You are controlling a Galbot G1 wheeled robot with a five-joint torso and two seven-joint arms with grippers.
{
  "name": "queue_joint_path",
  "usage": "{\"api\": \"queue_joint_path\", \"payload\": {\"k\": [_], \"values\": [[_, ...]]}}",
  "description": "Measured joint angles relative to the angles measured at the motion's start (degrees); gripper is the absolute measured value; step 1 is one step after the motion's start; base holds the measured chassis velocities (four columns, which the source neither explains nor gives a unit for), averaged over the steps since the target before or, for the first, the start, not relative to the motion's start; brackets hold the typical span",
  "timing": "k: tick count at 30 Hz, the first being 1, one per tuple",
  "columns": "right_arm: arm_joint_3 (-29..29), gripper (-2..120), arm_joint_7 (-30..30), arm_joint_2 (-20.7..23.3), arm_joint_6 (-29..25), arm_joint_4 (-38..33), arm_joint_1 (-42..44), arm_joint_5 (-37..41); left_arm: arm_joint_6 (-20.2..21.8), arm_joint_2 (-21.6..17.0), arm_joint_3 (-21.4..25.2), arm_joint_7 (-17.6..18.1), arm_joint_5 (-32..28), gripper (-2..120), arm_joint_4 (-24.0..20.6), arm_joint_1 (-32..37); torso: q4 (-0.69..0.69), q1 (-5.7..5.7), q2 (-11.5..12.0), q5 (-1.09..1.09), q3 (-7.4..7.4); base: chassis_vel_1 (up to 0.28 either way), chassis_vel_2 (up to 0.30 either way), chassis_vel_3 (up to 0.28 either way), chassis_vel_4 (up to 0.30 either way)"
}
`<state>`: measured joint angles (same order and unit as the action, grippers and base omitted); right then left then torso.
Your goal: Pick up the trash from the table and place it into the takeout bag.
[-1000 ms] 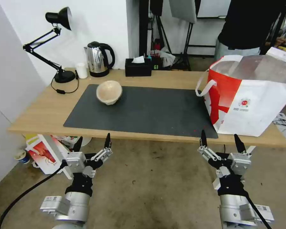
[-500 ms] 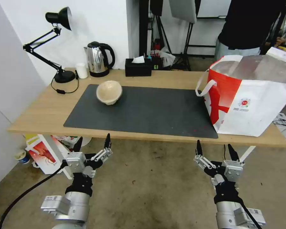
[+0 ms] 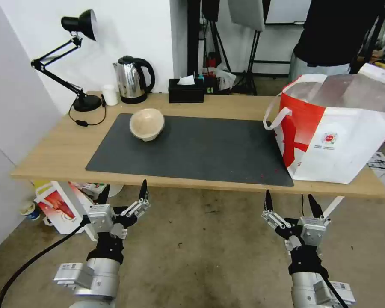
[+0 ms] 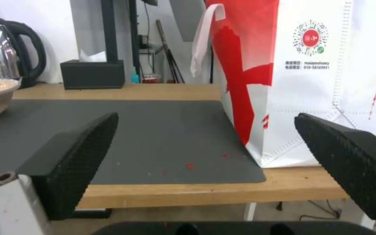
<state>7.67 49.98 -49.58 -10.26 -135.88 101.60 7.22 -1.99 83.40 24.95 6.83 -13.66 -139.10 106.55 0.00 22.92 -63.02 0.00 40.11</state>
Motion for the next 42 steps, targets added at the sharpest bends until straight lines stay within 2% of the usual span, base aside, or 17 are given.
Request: {"api": "queue_joint_path", "payload": {"k": [42], "values": [[-0.09, 100, -0.62, -0.37, 0.17, 0.34, 1.21, -2.13, 0.19, -0.59, 0.50, -0.05, 0.01, 100, -0.41, 0.07, 0.00, 0.00, 0.00, 0.00, 0.00, 0.000, 0.000, 0.000, 0.000]]}}
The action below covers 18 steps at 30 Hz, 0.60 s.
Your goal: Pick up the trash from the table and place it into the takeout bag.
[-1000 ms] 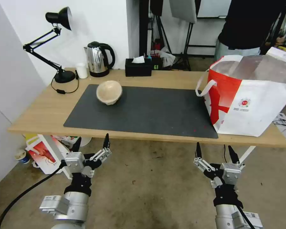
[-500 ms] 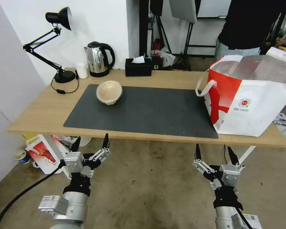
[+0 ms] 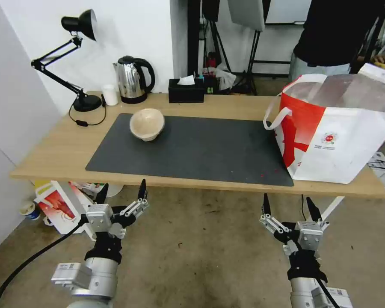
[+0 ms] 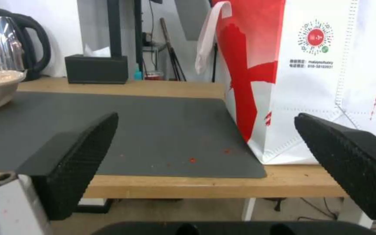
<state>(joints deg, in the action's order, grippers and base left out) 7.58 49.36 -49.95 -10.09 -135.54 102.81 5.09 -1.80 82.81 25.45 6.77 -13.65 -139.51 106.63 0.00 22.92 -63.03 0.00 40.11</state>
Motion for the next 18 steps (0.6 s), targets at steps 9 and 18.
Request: {"api": "queue_joint_path", "payload": {"k": [9, 18], "values": [[0.00, 100, 0.00, 0.00, 0.03, -0.01, -0.01, 0.00, 0.09, -0.27, 0.02, 0.05, -0.06, 100, 0.07, -0.18, 0.00, 0.00, 0.00, 0.00, 0.00, 0.000, 0.000, 0.000, 0.000], [0.00, 100, 0.01, 0.01, 0.03, -0.04, -0.01, 0.01, 1.06, -1.50, 0.84, 2.65, -2.54, 100, -0.44, -1.55, -0.01, 0.00, 0.00, -0.01, 0.00, 0.000, 0.000, 0.000, 0.000]]}}
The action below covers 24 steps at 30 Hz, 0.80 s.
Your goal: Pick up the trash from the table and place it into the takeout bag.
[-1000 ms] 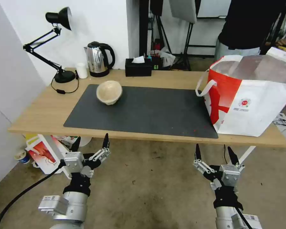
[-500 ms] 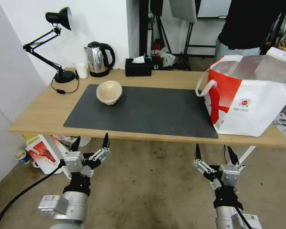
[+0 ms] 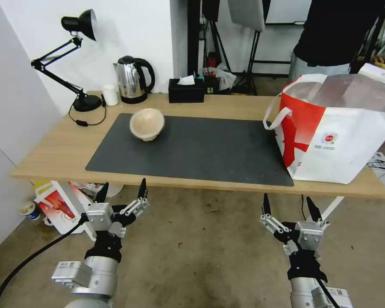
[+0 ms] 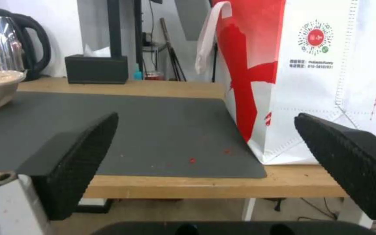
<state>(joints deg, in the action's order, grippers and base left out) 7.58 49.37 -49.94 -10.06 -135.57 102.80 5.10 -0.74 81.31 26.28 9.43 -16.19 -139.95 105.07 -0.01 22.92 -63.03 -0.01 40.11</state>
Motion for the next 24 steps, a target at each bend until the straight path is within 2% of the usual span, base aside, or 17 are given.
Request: {"api": "queue_joint_path", "payload": {"k": [3, 4, 7, 9, 12, 13, 14, 16, 17, 20, 22, 24], "values": [[-0.01, 100, 0.00, 0.00, 0.00, -0.02, 0.00, 0.01, 2.20, -2.65, 2.33, 3.28, -4.81, 100, -1.98, -1.55, 0.01, 0.00, 0.00, 0.01, 0.00, 0.000, 0.000, 0.000, 0.000], [-0.01, 100, 0.00, 0.00, 0.00, -0.02, 0.00, 0.01, 2.20, -2.65, 2.33, 3.28, -4.81, 100, -1.98, -1.55, 0.01, 0.00, 0.00, 0.01, 0.00, 0.000, 0.000, 0.000, 0.000], [0.00, 100, 0.00, 0.00, 0.00, -0.03, 0.00, 0.02, 3.99, -5.94, 5.28, 5.27, -11.08, 100, -3.28, -2.59, 0.01, 0.00, 0.00, 0.00, 0.00, 0.000, 0.000, 0.000, 0.000], [0.00, 100, 0.01, 0.00, 0.00, -0.03, -0.01, 0.03, 4.13, -6.60, 6.08, 5.48, -12.80, 100, -3.29, -2.96, 0.00, 0.00, 0.00, 0.00, 0.00, 0.000, 0.000, 0.000, 0.000], [-0.01, 100, 0.00, 0.00, -0.01, -0.03, 0.00, 0.04, 5.41, -10.11, 10.62, 5.83, -24.36, 100, -3.32, -6.38, 0.01, 0.00, 0.00, -0.01, 0.00, 0.000, 0.000, 0.000, 0.000], [-0.01, 100, 0.00, 0.00, -0.01, -0.03, 0.00, 0.04, 5.41, -10.11, 10.62, 5.83, -24.36, 100, -3.32, -6.38, 0.01, 0.00, 0.00, -0.01, 0.00, 0.000, 0.000, 0.000, 0.000], [0.00, 100, 0.01, 0.00, -0.01, -0.03, -0.01, 0.04, 6.05, -11.44, 12.03, 5.85, -29.32, 100, -3.45, -7.64, 0.01, 0.00, 0.00, -0.01, 0.00, 0.000, 0.000, 0.000, 0.000], [0.00, 100, 0.00, 0.00, -0.01, -0.04, -0.01, 0.04, 7.04, -12.81, 13.32, 6.51, -34.86, 100, -3.47, -9.15, 0.01, 0.00, 0.00, 0.01, 0.00, 0.000, 0.000, 0.000, 0.000], [0.00, 100, 0.00, 0.00, -0.01, -0.04, -0.01, 0.04, 7.04, -12.81, 13.32, 6.51, -34.86, 100, -3.47, -9.15, 0.01, 0.00, 0.00, 0.01, 0.00, 0.000, 0.000, 0.000, 0.000], [0.00, 100, 0.01, 0.00, -0.01, -0.04, 0.00, 0.04, 8.94, -14.84, 15.08, 8.65, -44.87, 100, -3.47, -12.35, 0.00, 0.00, 0.00, 0.01, 0.00, 0.000, 0.000, 0.000, 0.000], [0.00, 100, 0.00, 0.00, -0.01, -0.03, 0.00, 0.04, 9.33, -15.25, 15.33, 9.25, -47.06, 100, -3.47, -13.17, 0.00, 0.00, 0.00, 0.01, 0.00, 0.000, 0.000, 0.000, 0.000], [0.00, 100, 0.01, 0.00, -0.01, -0.04, 0.00, 0.04, 11.26, -17.91, 16.05, 12.33, -57.25, 100, -2.37, -18.05, 0.01, 0.00, 0.01, 0.02, 0.00, 0.000, 0.000, 0.000, 0.000]]}}
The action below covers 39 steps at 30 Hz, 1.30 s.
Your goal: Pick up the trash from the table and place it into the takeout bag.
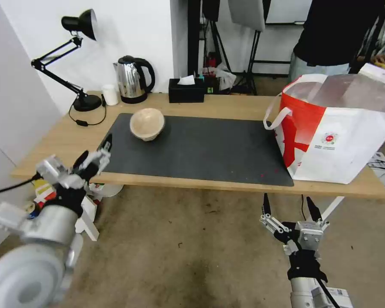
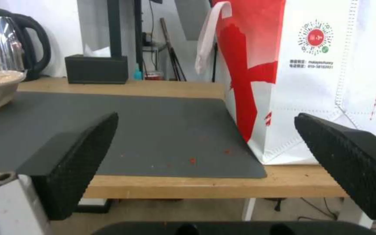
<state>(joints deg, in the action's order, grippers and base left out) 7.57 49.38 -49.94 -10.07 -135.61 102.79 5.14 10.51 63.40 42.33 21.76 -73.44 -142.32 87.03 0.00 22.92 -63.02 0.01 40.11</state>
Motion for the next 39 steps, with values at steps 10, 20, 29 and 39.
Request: {"api": "queue_joint_path", "payload": {"k": [10, 20, 29, 39], "values": [[0.00, 100, 0.00, 0.00, 0.00, 0.00, 0.00, 0.00, 12.64, -8.29, 4.39, 7.26, -25.48, 100, 7.43, -11.33, -0.01, 0.00, 0.00, -0.02, 0.00, 0.000, 0.000, 0.000, 0.000], [0.00, 100, 0.00, 0.00, 0.00, 0.00, 0.00, 0.00, 23.77, -9.81, 2.33, 17.70, -44.76, 100, 16.80, -26.25, 0.01, 0.01, 0.00, -0.02, 0.00, 0.000, 0.000, 0.000, 0.000], [0.00, 100, 0.00, 0.00, 0.00, 0.00, 0.00, 0.01, 27.89, -9.22, -1.29, 19.89, -47.26, 100, 23.33, -31.97, -0.01, 0.00, 0.00, -0.01, 0.00, 0.000, 0.000, 0.000, 0.000], [0.00, 100, 0.00, 0.00, 0.00, 0.00, 0.00, 0.00, 30.82, -7.83, -5.78, 19.80, -45.84, 100, 28.63, -35.83, 0.00, 0.00, 0.00, -0.02, 0.00, 0.000, 0.000, 0.000, 0.000]]}}
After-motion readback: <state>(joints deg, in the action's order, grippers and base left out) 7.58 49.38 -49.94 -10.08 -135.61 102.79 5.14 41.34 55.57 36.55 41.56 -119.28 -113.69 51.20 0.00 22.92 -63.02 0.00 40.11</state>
